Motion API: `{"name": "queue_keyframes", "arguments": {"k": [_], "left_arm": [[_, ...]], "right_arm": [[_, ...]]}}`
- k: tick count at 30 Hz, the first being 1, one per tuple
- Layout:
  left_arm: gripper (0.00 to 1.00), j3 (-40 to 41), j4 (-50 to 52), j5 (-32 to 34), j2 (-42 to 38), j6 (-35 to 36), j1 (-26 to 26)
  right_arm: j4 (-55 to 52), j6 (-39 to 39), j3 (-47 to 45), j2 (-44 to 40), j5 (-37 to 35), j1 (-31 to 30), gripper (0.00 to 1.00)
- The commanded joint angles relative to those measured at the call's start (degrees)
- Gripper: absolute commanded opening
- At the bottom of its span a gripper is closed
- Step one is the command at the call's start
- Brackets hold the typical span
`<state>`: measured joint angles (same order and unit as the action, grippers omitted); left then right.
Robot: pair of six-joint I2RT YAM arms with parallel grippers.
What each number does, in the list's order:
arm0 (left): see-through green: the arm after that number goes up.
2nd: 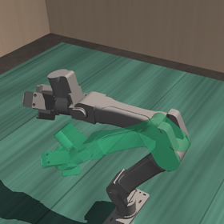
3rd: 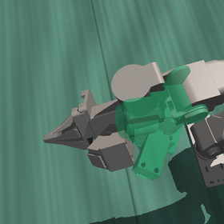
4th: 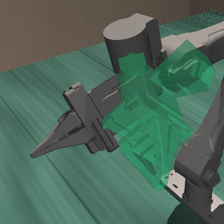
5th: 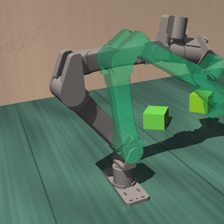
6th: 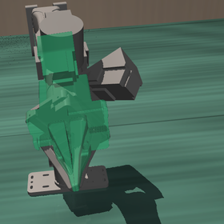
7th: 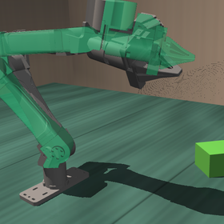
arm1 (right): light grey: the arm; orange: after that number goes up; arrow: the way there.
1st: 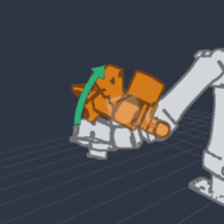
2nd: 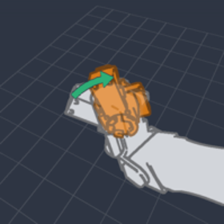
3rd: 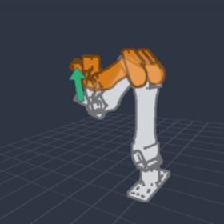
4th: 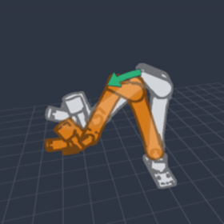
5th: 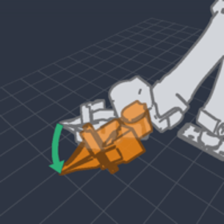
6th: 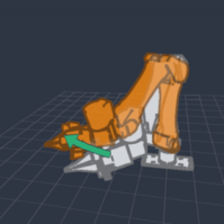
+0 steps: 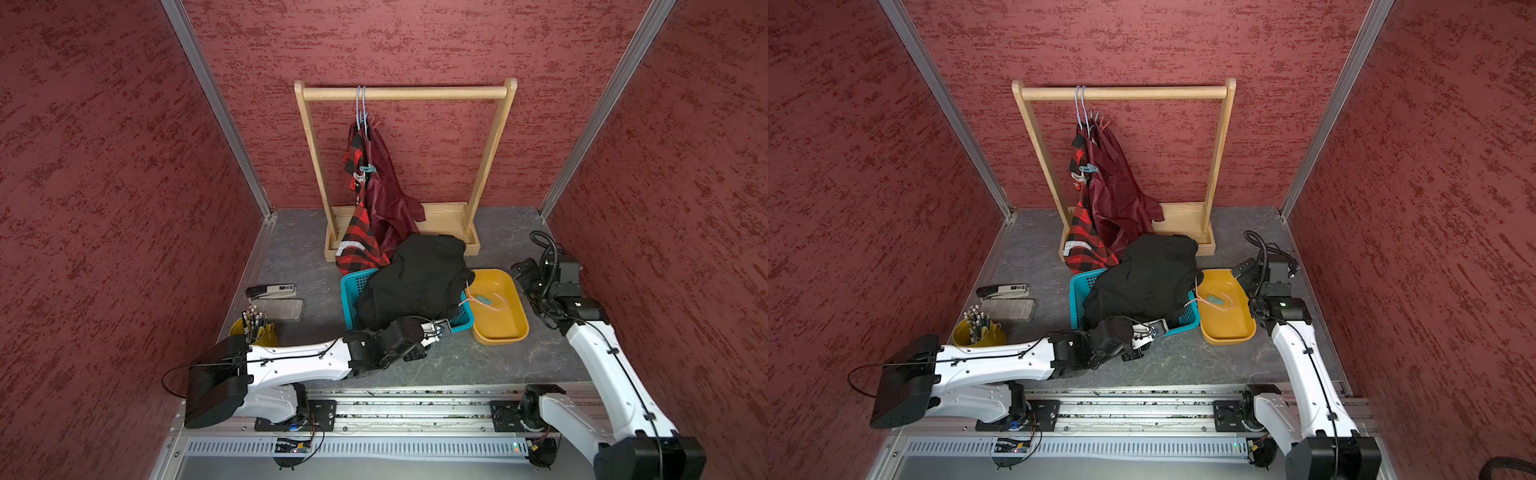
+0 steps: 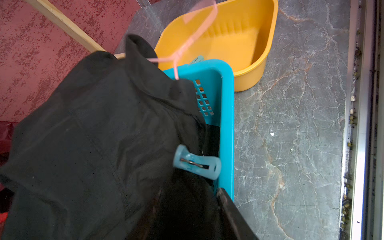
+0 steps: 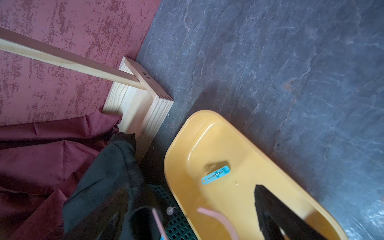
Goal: Remove the clothespins securing long-sleeve shirts to the hanger
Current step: Place the hanger in the bin, then remove the clamp from the hanger.
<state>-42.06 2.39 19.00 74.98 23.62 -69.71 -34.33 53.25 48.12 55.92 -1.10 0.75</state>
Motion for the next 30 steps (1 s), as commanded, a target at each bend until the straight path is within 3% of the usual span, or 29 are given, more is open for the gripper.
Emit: {"name": "queue_keyframes", "arguments": {"k": [1, 8, 12, 20, 24, 30], "left_arm": [[0.47, -1.4, -2.1, -1.4, -0.3, -1.2, 0.4], [0.56, -2.1, 2.4, -4.1, -4.9, -2.4, 0.7], [0.59, -0.2, 5.5, -4.7, -10.0, -4.5, 2.3], [0.60, 1.7, 14.9, -12.1, -17.6, -8.4, 9.0], [0.60, 2.1, 19.8, -15.1, -18.3, -7.1, 9.3], [0.61, 1.1, 22.5, -19.1, -18.2, -7.9, 8.5]], "right_arm": [[-2.8, -0.1, 0.6, -0.7, -3.1, 0.4, 0.98], [3.1, -2.1, -0.4, 0.3, 10.3, -0.8, 0.95], [6.3, -0.3, -1.1, 1.3, 14.1, -6.5, 0.93], [8.4, -4.4, 4.8, 11.0, 11.0, -22.6, 0.94], [8.1, -5.8, 6.1, 13.1, 11.3, -26.5, 0.94], [2.6, -12.6, 10.6, 16.4, 6.4, -33.3, 0.93]]}}
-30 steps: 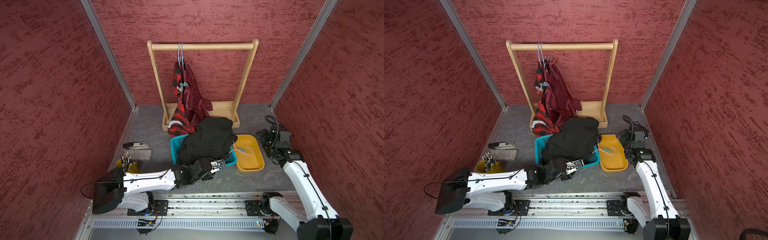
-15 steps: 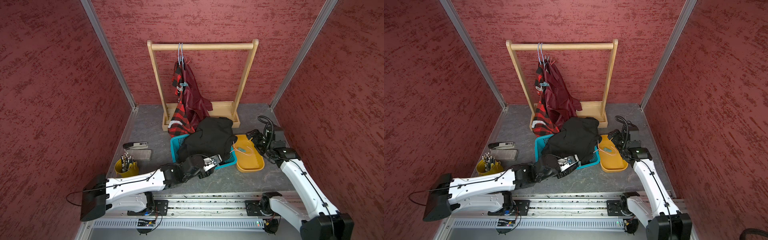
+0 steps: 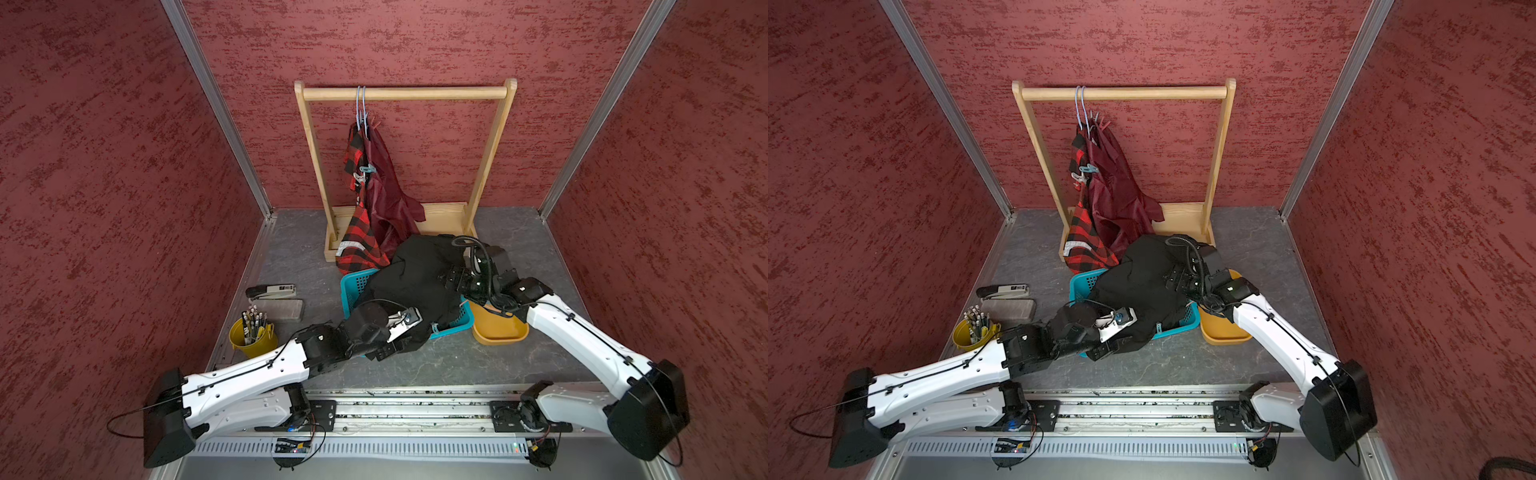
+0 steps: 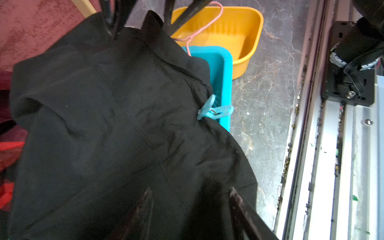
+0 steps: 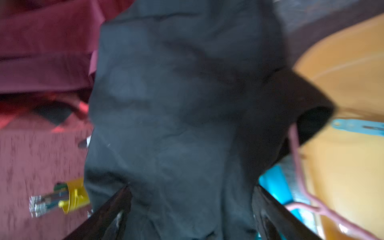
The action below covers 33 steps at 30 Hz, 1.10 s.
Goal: Remove the clothespins securing long-sleeve shirts to the hanger
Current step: Remove the clamp from the hanger.
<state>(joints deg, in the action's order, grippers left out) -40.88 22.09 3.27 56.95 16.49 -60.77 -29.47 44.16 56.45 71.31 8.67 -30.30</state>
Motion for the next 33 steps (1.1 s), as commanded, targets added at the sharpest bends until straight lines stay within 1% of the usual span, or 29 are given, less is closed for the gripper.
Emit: {"name": "queue_keyframes", "arguments": {"k": [1, 4, 7, 10, 12, 13, 17, 20, 22, 26, 29, 33], "left_arm": [[0.61, -0.2, 2.8, -3.3, 0.3, -0.6, -0.6], [0.61, -0.2, 2.6, -3.4, 2.1, -0.2, -0.9], [0.63, -1.3, 2.9, -3.4, 3.2, 0.6, -2.4], [0.64, -1.8, 3.0, -1.7, 4.9, 1.7, -3.9], [0.62, -2.0, 2.8, -0.7, 5.9, 1.8, -4.0], [0.59, -2.0, 2.4, -0.3, 6.2, 1.8, -4.0], [0.38, -2.2, 1.7, 1.2, 6.7, 1.4, -4.0], [0.18, -2.9, 1.8, 2.4, 6.4, 0.8, -4.0], [0.10, -3.1, 1.6, 2.8, 6.3, 0.6, -3.8], [0.00, -3.1, 0.9, 4.1, 6.9, 0.1, -3.4], [0.00, -3.5, 0.4, 4.6, 6.6, -1.4, -2.0], [0.00, -3.9, 0.2, 3.2, 6.0, -3.4, 1.7]], "right_arm": [[-1.9, -3.3, 2.2, 1.4, -3.3, -2.4, 0.92], [1.1, -1.9, 1.3, 1.6, -2.6, -2.3, 0.92], [3.9, -0.5, 0.4, 1.7, -1.5, -2.4, 0.92], [5.1, 0.0, -0.3, 1.8, -0.9, -2.5, 0.92], [5.4, 0.2, -0.6, 1.5, -1.1, -2.5, 0.92], [5.4, 0.3, -0.7, 1.4, -1.1, -2.5, 0.92], [5.3, 0.3, -1.3, 0.6, -1.2, -2.4, 0.92], [4.8, 0.1, -1.9, -0.4, -1.4, -2.5, 0.92], [4.9, -0.3, -2.2, -1.1, -1.5, -2.5, 0.93], [4.0, -2.2, -1.3, -1.1, -1.2, -2.5, 0.95], [3.3, -4.5, -0.5, -1.7, -1.1, -2.5, 0.97], [2.7, -7.4, 0.5, -3.3, -0.9, -2.5, 0.97]]}}
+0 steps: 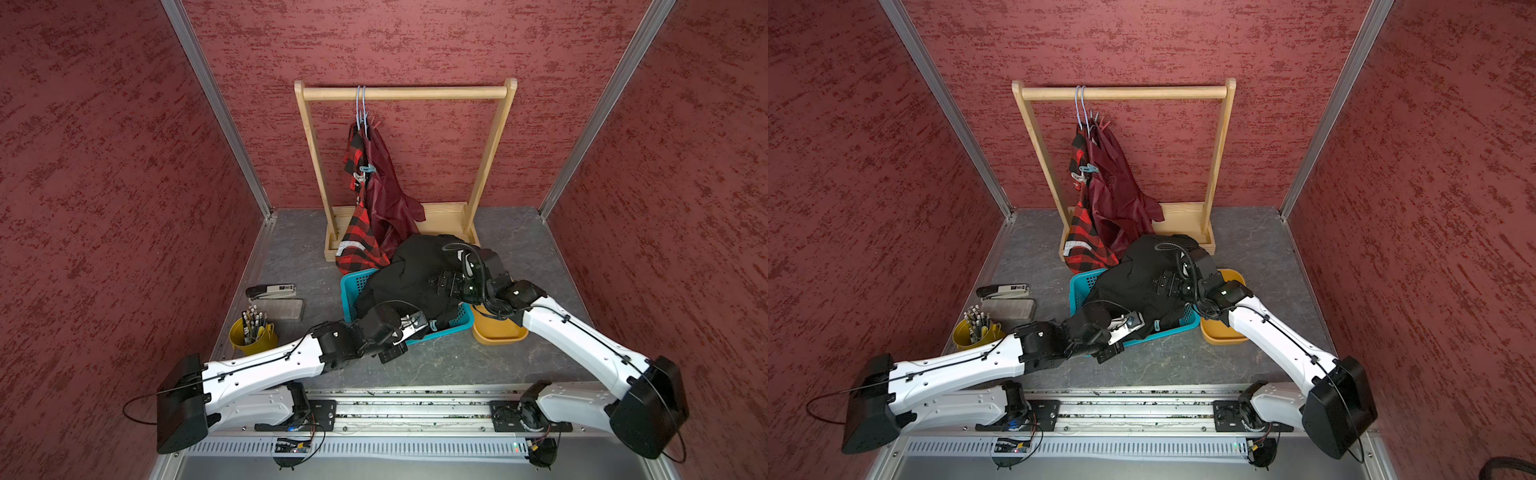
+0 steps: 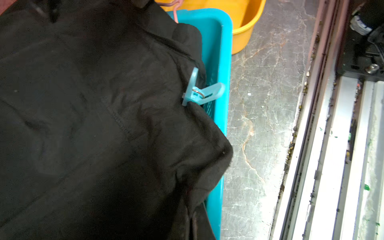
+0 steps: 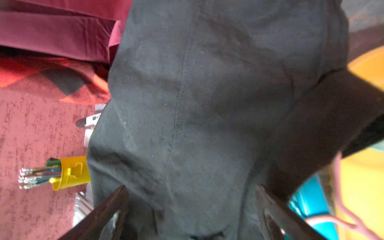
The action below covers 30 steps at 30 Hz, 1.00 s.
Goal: Remove the clothespins securing long-sleeve shirts to the hanger
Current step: Remove the clamp from the hanger.
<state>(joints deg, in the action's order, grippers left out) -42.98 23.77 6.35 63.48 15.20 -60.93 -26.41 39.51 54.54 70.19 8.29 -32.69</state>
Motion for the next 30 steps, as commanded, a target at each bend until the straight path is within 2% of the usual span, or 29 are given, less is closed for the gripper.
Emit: {"name": "queue_keyframes", "arguments": {"k": [1, 7, 12, 19, 30], "left_arm": [[0.00, -2.1, -1.4, -0.3, -0.5, -2.5, 2.6], [0.00, -2.6, -3.4, -2.3, 0.6, -2.4, 5.0], [0.00, -3.1, -5.1, -3.9, 2.5, -1.9, 8.1], [0.00, -5.1, -6.5, -6.4, 4.9, -1.8, 13.9], [0.00, -6.0, -6.8, -8.5, 5.5, -2.0, 19.3]], "right_arm": [[-0.8, -3.0, 2.6, -2.6, -0.3, -0.1, 0.96], [-3.3, -1.8, 2.3, -6.1, 1.9, -0.6, 0.89], [-3.3, -6.3, 1.0, -8.2, 3.3, -3.6, 0.83], [-1.7, -11.6, 1.0, -5.9, -2.8, -9.7, 0.81], [-3.9, -23.2, 4.2, 0.7, -19.0, -16.8, 0.79]]}}
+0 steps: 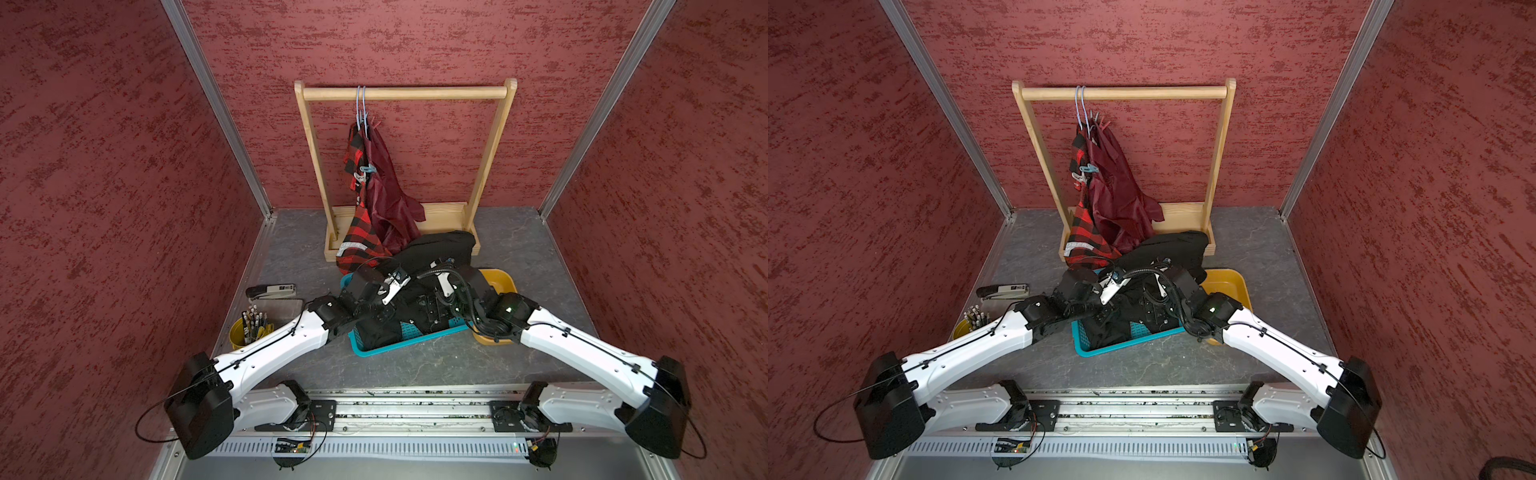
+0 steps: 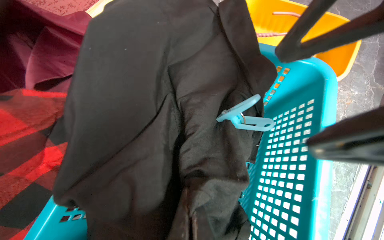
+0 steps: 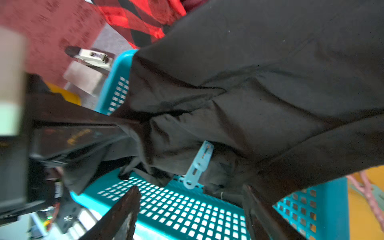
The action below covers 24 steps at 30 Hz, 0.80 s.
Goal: Remove the clothespins securing long-sleeve shirts to the hanger
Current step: Remove the clamp from the hanger.
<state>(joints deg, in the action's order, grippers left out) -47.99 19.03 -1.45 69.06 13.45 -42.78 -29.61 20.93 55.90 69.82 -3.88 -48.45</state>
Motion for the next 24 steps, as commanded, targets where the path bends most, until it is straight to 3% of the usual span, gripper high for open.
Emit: {"name": "queue_keyframes", "arguments": {"k": [1, 12, 24], "left_arm": [[0.00, -0.9, -2.2, -0.7, -0.1, -0.3, 1.7], [0.00, -2.5, -2.7, -2.2, 1.6, 0.3, 4.5], [0.00, -1.7, -3.3, -4.2, 1.7, 1.8, 8.0]], "right_arm": [[-1.0, -5.8, 3.5, 2.0, -7.4, -1.3, 0.78], [-3.1, -13.3, 9.3, 11.6, -9.6, -6.5, 0.70], [-5.9, -21.9, 16.1, 18.9, -15.0, -7.1, 0.58]]}}
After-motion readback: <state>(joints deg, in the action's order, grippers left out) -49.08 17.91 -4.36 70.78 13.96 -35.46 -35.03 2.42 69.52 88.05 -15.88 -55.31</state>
